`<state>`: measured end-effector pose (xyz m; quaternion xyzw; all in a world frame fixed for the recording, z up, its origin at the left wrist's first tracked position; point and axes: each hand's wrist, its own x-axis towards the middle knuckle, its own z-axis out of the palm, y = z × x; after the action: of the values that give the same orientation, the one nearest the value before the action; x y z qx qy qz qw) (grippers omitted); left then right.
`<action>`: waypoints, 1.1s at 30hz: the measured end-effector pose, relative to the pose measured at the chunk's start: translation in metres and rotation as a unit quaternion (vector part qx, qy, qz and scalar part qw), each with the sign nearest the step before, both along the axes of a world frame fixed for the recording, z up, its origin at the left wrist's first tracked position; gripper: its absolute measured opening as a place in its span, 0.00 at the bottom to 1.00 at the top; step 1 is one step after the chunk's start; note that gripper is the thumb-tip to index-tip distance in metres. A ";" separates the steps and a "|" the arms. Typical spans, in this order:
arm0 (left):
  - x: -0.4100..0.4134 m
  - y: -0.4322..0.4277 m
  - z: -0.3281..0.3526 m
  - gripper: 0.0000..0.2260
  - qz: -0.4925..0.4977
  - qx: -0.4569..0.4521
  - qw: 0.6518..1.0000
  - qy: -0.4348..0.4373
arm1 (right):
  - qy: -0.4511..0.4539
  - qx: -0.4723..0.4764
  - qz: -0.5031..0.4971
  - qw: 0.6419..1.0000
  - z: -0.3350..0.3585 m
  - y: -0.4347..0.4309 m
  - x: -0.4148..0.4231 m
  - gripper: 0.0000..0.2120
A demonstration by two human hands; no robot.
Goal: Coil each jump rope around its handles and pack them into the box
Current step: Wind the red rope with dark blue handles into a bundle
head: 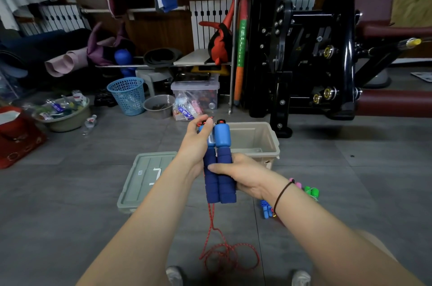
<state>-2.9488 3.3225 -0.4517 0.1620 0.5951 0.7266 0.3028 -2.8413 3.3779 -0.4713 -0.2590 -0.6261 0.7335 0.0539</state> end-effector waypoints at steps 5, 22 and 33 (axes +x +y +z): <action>0.000 0.002 -0.004 0.26 -0.004 -0.041 0.999 0.035 | 0.016 -0.026 -0.021 0.999 0.001 0.008 0.001 0.13; 0.012 -0.013 -0.004 0.10 -0.302 -0.121 0.943 0.073 | 0.106 0.023 -0.091 0.990 0.018 0.032 0.010 0.16; 0.016 -0.019 -0.007 0.07 -0.400 -0.189 0.895 0.064 | 0.206 -0.167 -0.117 0.957 0.037 0.045 0.021 0.27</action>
<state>-2.9324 3.3032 -0.4583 0.3720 0.6242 0.4062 0.5541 -2.8204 3.4234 -0.4347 -0.1796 -0.4351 0.8537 0.2231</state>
